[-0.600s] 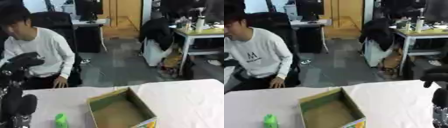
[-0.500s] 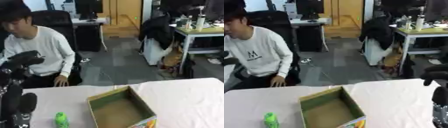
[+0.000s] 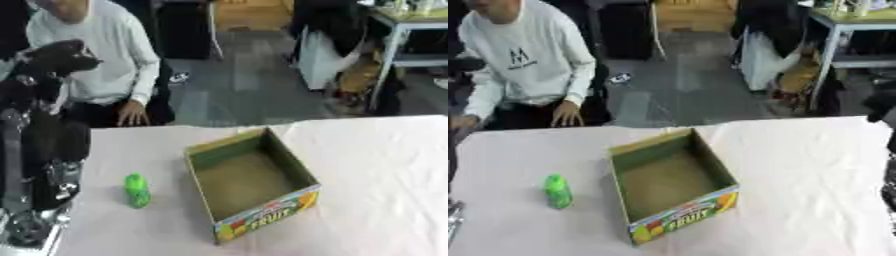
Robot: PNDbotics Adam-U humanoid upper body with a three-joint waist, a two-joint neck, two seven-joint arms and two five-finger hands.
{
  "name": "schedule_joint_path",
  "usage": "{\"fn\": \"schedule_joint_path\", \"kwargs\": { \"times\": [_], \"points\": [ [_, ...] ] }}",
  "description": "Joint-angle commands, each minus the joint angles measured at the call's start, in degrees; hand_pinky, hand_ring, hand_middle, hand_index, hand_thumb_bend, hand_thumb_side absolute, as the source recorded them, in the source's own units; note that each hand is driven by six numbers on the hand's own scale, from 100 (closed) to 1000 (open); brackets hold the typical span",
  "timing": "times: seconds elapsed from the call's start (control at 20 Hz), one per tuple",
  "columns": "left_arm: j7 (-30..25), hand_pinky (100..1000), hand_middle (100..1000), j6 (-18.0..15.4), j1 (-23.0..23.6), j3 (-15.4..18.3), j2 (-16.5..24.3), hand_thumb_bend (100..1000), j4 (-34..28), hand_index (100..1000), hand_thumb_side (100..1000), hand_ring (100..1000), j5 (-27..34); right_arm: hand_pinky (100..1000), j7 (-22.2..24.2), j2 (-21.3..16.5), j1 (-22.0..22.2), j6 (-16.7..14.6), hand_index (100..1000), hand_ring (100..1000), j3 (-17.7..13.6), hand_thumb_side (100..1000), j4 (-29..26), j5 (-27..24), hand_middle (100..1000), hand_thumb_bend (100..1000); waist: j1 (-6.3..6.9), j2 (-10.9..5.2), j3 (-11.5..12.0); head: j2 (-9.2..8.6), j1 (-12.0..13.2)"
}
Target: Pick up objects on the table and place them in the box.
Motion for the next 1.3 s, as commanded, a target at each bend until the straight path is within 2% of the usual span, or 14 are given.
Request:
{"fn": "schedule_joint_path", "kwargs": {
  "times": [0.05,0.15,0.35,0.45,0.7,0.95,1.15,1.3],
  "points": [
    [0.0,833,776,0.66,-0.38,0.59,1.38,659,-1.16,842,760,682,-0.54,293,-0.06,-0.76,-0.9,0.12,651,475,-0.74,650,-0.98,0.14,571,100,-0.05,-0.4,-0.28,1.85,0.89],
    [-0.66,849,783,2.32,-0.38,0.55,1.54,673,-1.05,848,771,687,-0.63,298,-0.1,-0.78,-0.91,0.33,651,474,-0.85,651,-0.98,0.08,571,100,-0.04,-0.39,-0.52,2.85,0.9],
    [-2.99,877,794,6.53,-1.82,0.27,3.22,698,2.01,856,781,699,-0.53,293,0.27,-0.78,-0.84,0.97,651,470,-0.68,653,-0.98,-0.23,570,100,0.09,-0.63,-0.65,6.97,1.26],
    [-4.01,870,793,7.37,-2.85,-0.01,4.52,703,3.4,856,765,698,-0.48,296,0.44,-0.73,-0.85,1.12,652,470,-0.64,654,-0.98,-0.39,570,100,0.18,-0.62,-0.78,7.95,1.49],
    [-7.11,840,793,7.96,-6.62,-1.35,8.29,714,8.49,860,770,698,-1.1,291,0.75,-0.76,-0.81,1.36,652,468,-0.69,655,-0.98,-0.52,570,100,0.34,-0.34,-1.17,8.27,1.41],
    [-11.04,821,792,7.65,-10.85,-2.96,12.73,730,17.42,864,763,693,-2.8,292,0.94,-0.79,-0.96,1.42,652,468,-0.6,655,-0.98,-0.48,570,100,0.55,-0.33,-1.5,8.28,1.39],
    [-14.39,781,800,6.43,-13.43,-4.0,14.94,725,24.62,874,773,688,-6.22,293,1.05,-0.75,-1.0,1.44,652,467,-0.46,655,-0.98,-0.63,570,100,0.65,-0.3,-1.71,8.28,1.41],
    [-16.75,716,794,5.77,-15.4,-4.74,15.73,731,29.84,882,768,654,-9.37,296,1.11,-0.67,-1.12,1.34,652,468,-0.42,656,-0.98,-0.77,570,100,0.68,-0.26,-1.91,8.28,1.43]
  ]
}}
